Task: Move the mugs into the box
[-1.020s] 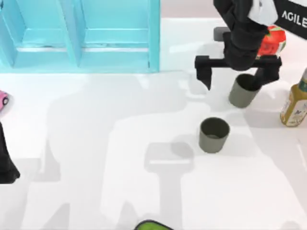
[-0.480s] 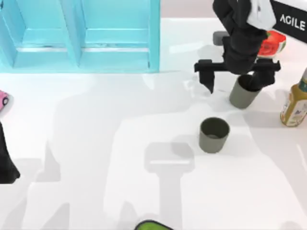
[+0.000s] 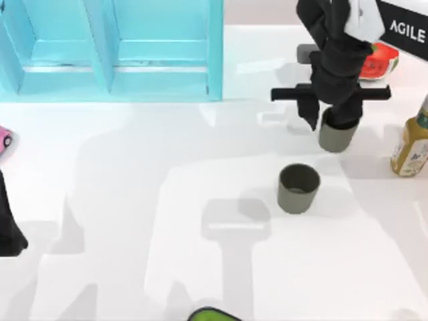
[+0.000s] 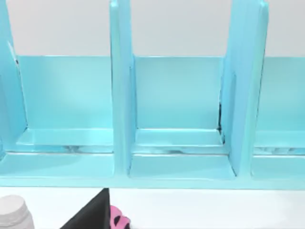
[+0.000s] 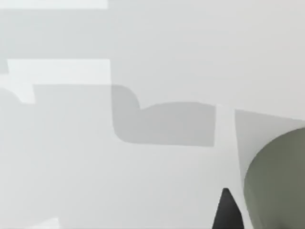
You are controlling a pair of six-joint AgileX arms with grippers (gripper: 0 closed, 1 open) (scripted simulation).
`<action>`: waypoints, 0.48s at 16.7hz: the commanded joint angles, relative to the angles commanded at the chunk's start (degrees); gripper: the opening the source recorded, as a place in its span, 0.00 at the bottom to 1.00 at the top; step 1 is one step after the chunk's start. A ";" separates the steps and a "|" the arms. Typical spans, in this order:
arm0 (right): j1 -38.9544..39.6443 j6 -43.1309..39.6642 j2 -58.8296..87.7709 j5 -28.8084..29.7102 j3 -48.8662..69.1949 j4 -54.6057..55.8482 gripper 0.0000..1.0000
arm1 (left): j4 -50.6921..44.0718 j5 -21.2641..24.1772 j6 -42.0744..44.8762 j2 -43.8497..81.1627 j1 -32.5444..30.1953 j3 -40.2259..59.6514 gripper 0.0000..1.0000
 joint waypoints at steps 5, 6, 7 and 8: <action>0.00 0.00 0.00 0.00 0.00 0.00 0.00 | 0.00 0.00 0.00 0.00 0.00 0.00 1.00; 0.00 0.00 0.00 0.00 0.00 0.00 0.00 | 0.00 0.00 0.00 0.00 0.00 0.00 1.00; 0.00 0.00 0.00 0.00 0.00 0.00 0.00 | 0.00 0.00 0.00 0.00 0.00 0.00 1.00; 0.00 0.00 0.00 0.00 0.00 0.00 0.00 | 0.00 0.00 0.00 0.00 0.00 0.00 1.00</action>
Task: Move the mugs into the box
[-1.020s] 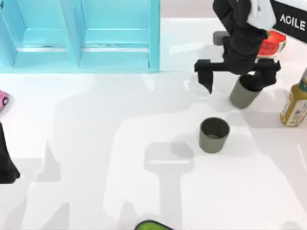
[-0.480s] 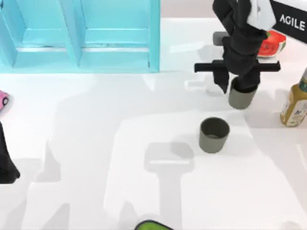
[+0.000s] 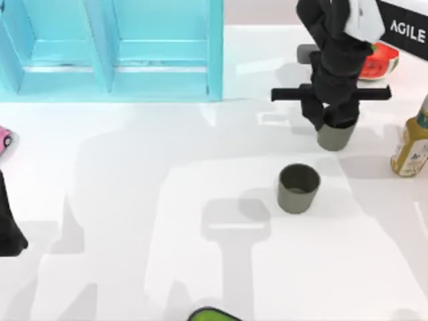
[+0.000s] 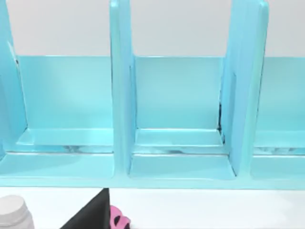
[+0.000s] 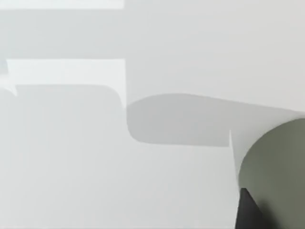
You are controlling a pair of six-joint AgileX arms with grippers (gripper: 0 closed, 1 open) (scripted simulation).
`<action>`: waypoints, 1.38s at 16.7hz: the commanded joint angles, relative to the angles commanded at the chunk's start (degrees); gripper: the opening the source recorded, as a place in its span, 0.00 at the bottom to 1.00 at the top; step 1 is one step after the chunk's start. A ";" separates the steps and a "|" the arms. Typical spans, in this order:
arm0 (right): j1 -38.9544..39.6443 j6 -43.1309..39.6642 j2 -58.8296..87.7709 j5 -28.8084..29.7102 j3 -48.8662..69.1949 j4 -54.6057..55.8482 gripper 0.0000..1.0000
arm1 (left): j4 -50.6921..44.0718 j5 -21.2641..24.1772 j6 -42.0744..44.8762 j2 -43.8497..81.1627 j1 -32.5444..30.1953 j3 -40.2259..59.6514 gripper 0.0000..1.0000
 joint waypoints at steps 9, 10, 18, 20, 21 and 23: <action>-7.97 -0.61 -1.13 -0.45 8.58 -3.39 0.00 | 0.00 0.00 0.00 0.00 0.00 0.00 1.00; -9.28 -1.49 -2.06 -0.86 9.88 -4.67 0.00 | 0.00 0.00 0.00 0.00 0.00 0.00 1.00; -11.93 -11.94 -7.84 -1.21 9.11 -16.66 0.00 | 0.00 0.00 0.00 0.00 0.00 0.00 1.00; -11.93 -11.94 -7.84 -1.21 9.11 -16.66 0.00 | 0.00 0.00 0.00 0.00 0.00 0.00 1.00; -11.73 -11.82 -7.61 -1.18 9.23 -16.53 0.00 | 0.00 0.00 0.00 0.00 0.00 0.00 1.00; -12.27 -12.04 -7.98 -1.16 9.21 -15.98 0.00 | 0.00 0.00 0.00 0.00 0.00 0.00 1.00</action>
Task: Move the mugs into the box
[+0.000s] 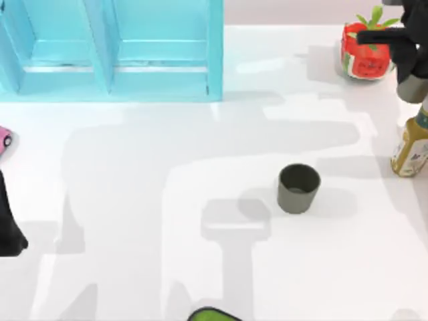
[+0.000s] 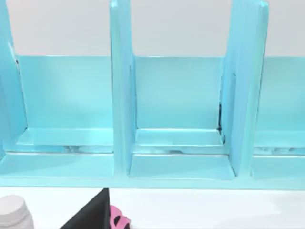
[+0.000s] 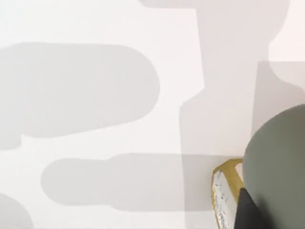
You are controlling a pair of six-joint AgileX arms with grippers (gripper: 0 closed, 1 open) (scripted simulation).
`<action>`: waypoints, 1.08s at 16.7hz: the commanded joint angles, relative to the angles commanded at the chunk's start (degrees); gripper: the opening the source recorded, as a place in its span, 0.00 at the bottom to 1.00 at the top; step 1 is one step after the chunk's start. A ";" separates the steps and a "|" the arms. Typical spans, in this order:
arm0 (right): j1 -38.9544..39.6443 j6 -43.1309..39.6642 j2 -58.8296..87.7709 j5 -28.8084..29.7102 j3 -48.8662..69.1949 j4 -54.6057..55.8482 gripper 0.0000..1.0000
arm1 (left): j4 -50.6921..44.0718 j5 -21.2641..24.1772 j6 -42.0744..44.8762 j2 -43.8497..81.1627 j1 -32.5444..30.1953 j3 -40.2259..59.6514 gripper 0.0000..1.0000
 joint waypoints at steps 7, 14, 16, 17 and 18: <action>-14.04 -7.32 -12.99 -0.77 -12.12 2.60 0.00 | 0.00 0.00 0.00 0.00 0.00 0.00 1.00; -30.18 -25.61 -35.80 -3.74 -38.60 0.86 0.00 | 0.00 0.00 0.00 0.00 0.00 0.00 1.00; -33.18 -31.13 -40.83 -3.60 -45.06 -0.73 0.00 | 0.00 0.00 0.00 0.00 0.00 0.00 1.00; -34.37 -33.43 -42.86 -3.37 -47.56 -1.58 0.00 | 0.00 0.00 0.00 0.00 0.00 0.00 1.00; -35.34 -35.29 -44.49 -3.09 -49.48 -2.39 0.00 | 0.00 0.00 0.00 0.00 0.00 0.00 1.00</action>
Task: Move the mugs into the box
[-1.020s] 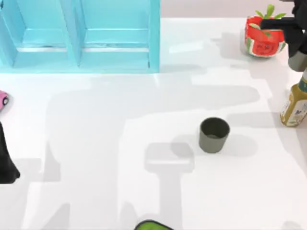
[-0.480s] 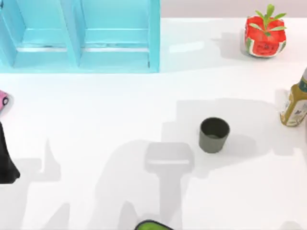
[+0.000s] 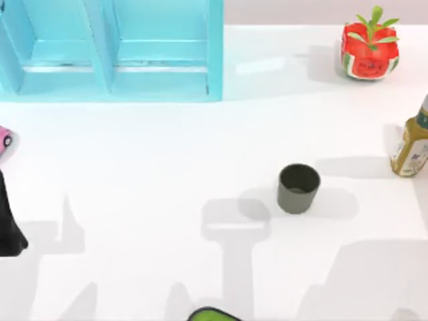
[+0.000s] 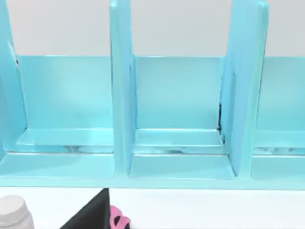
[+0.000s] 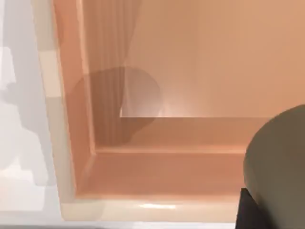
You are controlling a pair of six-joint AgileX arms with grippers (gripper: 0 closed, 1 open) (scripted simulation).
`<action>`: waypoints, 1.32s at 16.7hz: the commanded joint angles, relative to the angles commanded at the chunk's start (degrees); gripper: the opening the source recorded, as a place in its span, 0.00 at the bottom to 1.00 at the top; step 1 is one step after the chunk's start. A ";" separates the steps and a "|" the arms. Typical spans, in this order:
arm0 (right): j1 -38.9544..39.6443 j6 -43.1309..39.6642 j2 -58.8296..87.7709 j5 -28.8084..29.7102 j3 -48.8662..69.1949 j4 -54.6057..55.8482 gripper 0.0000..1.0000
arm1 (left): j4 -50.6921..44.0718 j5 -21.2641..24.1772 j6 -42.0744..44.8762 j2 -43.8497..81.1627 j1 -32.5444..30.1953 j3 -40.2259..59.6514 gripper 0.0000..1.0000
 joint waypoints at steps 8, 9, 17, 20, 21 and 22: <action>-0.89 -2.02 -1.61 0.44 -2.88 -0.08 0.00 | 0.00 0.00 0.00 0.00 0.00 0.00 1.00; -1.05 -2.12 -1.56 0.44 -4.20 1.23 0.00 | 0.00 0.00 0.00 0.00 0.00 0.00 1.00; -2.27 -3.21 -0.42 0.50 -15.43 13.62 0.00 | 0.00 0.00 0.00 0.00 0.00 0.00 1.00; -2.27 -3.21 -0.42 0.50 -15.43 13.62 0.00 | 0.00 0.00 0.00 0.00 0.00 0.00 1.00; -2.27 -3.21 -0.42 0.50 -15.43 13.62 0.08 | 0.00 0.00 0.00 0.00 0.00 0.00 1.00; -2.27 -3.21 -0.42 0.50 -15.43 13.62 0.15 | 0.00 0.00 0.00 0.00 0.00 0.00 1.00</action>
